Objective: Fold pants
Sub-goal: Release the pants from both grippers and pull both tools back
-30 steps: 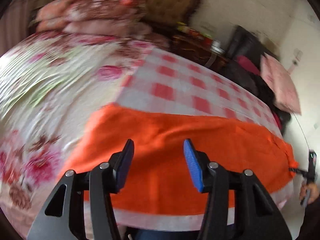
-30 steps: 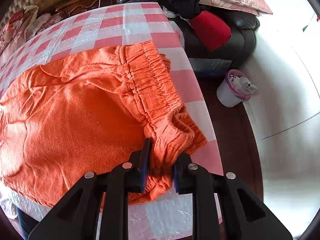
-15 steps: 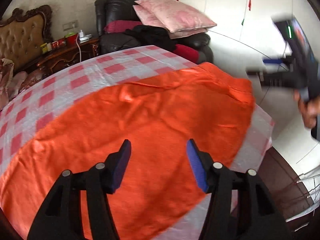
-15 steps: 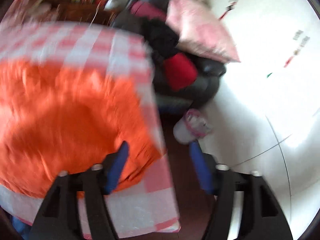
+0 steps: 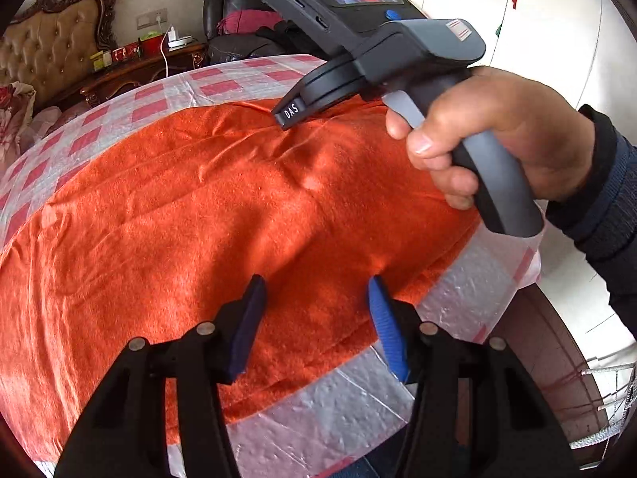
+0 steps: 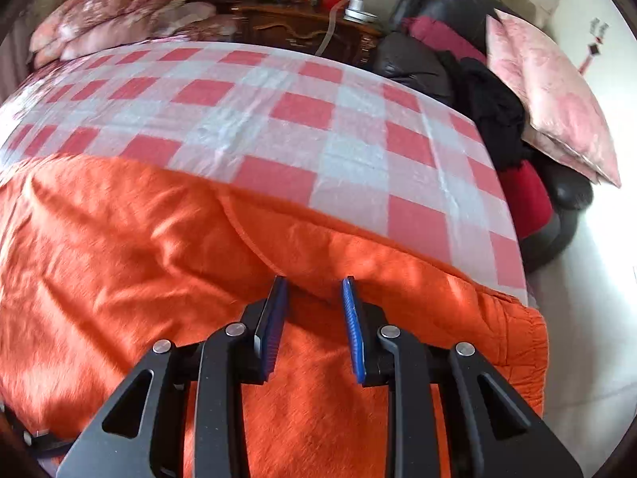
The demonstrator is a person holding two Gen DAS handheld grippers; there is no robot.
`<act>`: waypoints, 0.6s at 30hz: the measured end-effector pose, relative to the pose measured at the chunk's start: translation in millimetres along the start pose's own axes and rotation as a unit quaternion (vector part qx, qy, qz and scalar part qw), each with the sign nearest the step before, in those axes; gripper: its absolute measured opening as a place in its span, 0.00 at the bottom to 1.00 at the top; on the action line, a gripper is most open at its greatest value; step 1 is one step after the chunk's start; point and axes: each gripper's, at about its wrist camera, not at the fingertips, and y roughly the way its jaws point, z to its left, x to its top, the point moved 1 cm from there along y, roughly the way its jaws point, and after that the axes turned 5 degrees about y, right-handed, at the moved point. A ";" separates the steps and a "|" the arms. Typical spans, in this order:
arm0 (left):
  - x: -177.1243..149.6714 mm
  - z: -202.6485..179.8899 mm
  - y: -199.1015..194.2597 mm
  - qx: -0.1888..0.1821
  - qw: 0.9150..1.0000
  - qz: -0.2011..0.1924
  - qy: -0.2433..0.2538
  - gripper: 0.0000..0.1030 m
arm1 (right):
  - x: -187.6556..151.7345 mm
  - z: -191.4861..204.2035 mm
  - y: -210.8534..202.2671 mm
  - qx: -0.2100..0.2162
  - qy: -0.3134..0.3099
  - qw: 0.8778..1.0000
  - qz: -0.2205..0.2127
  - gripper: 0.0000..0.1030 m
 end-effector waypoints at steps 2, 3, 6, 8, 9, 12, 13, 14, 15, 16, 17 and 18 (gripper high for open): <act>-1.6 -0.5 -2.4 0.003 1.000 0.004 -0.003 0.53 | -2.3 0.3 0.5 -0.010 0.008 1.000 -0.014 0.24; -2.0 0.3 -4.5 0.002 1.000 0.006 -0.008 0.52 | -2.9 1.4 -0.8 -0.015 0.010 1.000 -0.017 0.24; -2.0 11.3 -19.0 0.011 0.999 0.006 -0.045 0.52 | -3.1 2.9 0.8 -0.030 0.014 0.999 -0.027 0.33; -3.3 23.2 -26.4 0.045 0.997 0.007 -0.070 0.54 | 1.0 2.4 0.5 -0.036 0.017 0.999 -0.034 0.40; -5.2 31.2 -29.4 0.063 0.994 0.007 -0.087 0.56 | 0.1 2.7 -1.0 -0.037 0.020 0.998 -0.036 0.44; -12.6 55.5 -25.2 0.116 0.986 0.033 -0.119 0.64 | -2.5 -1.4 -1.8 -0.044 0.032 0.998 -0.043 0.52; -16.7 63.2 -21.3 0.127 0.983 0.045 -0.125 0.64 | -2.8 -3.1 -1.6 -0.044 0.036 0.997 -0.043 0.53; -19.0 63.1 -24.1 0.137 0.983 0.041 -0.118 0.69 | -3.0 -4.3 -1.1 -0.043 0.040 0.997 -0.043 0.56; -21.2 62.7 -23.0 0.156 0.980 0.055 -0.111 0.83 | -3.1 -5.9 -0.5 -0.043 0.045 0.997 -0.043 0.59; -24.4 63.4 -24.9 0.165 0.978 0.059 -0.115 0.88 | -3.1 -7.6 -0.1 -0.041 0.048 0.997 -0.042 0.60; -27.5 65.9 -25.4 0.166 0.976 0.066 -0.126 0.94 | -3.1 -10.1 0.6 -0.039 0.054 0.997 -0.041 0.62; -31.2 70.8 -26.2 0.155 0.974 0.070 -0.146 0.98 | -3.1 -12.4 1.1 -0.034 0.061 0.997 -0.040 0.63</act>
